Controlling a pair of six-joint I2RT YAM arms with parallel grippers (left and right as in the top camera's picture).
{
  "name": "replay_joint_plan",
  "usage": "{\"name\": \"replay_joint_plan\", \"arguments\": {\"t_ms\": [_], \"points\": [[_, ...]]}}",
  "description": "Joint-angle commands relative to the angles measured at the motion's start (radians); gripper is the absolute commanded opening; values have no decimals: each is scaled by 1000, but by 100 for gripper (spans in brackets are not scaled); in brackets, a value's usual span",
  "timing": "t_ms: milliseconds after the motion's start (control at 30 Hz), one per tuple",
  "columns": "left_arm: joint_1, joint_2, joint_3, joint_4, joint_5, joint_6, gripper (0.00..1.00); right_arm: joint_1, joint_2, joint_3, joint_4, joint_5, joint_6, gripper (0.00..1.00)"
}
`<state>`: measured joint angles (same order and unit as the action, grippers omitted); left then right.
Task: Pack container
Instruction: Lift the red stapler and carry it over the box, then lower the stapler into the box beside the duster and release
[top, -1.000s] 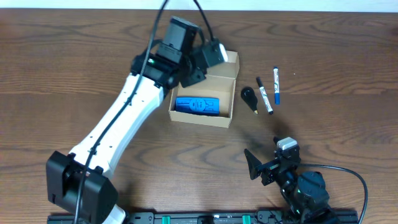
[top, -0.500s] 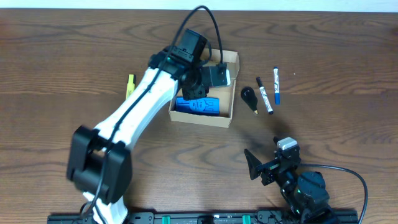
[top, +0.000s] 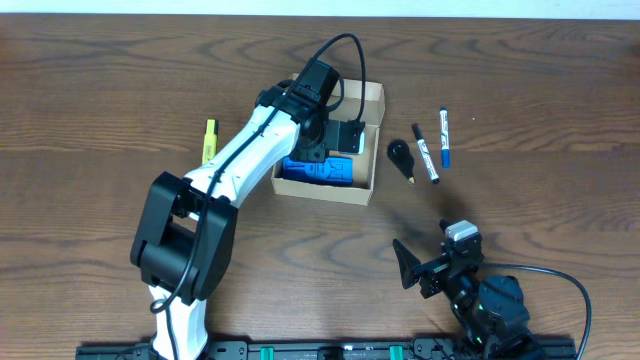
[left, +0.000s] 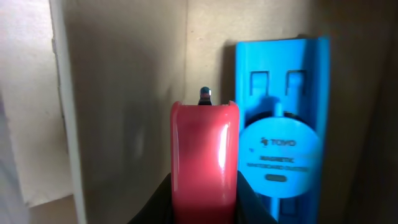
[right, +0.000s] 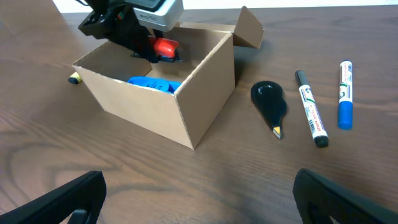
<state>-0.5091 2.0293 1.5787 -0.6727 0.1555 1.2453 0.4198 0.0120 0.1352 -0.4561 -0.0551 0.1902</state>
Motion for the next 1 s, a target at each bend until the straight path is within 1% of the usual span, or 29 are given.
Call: {"name": "replay_joint_plan", "arguments": {"t_ms": [0, 200, 400, 600, 633, 667, 700, 833, 967], "points": [[-2, 34, 10, 31, -10, 37, 6, 5, -6, -5, 0, 6, -4, 99], [-2, 64, 10, 44, -10, 30, 6, 5, -6, -5, 0, 6, -4, 99], [-1, 74, 10, 45, -13, 30, 12, 5, -6, -5, 0, 6, -4, 99], [0, 75, 10, 45, -40, 28, 12, 5, -6, -5, 0, 6, -4, 99], [0, 74, 10, 45, -40, 23, 15, 5, -6, -5, 0, 6, -5, 99], [0, 74, 10, 45, -40, 19, 22, 5, -6, -5, 0, 6, -4, 99], [0, 75, 10, 46, -40, 9, 26, 5, -6, -5, 0, 6, -4, 99], [0, 74, 10, 45, -40, -24, 36, 5, -6, -5, 0, 6, -5, 99], [0, 74, 10, 45, -40, -42, 38, 5, -6, -5, 0, 6, -4, 99]]}}
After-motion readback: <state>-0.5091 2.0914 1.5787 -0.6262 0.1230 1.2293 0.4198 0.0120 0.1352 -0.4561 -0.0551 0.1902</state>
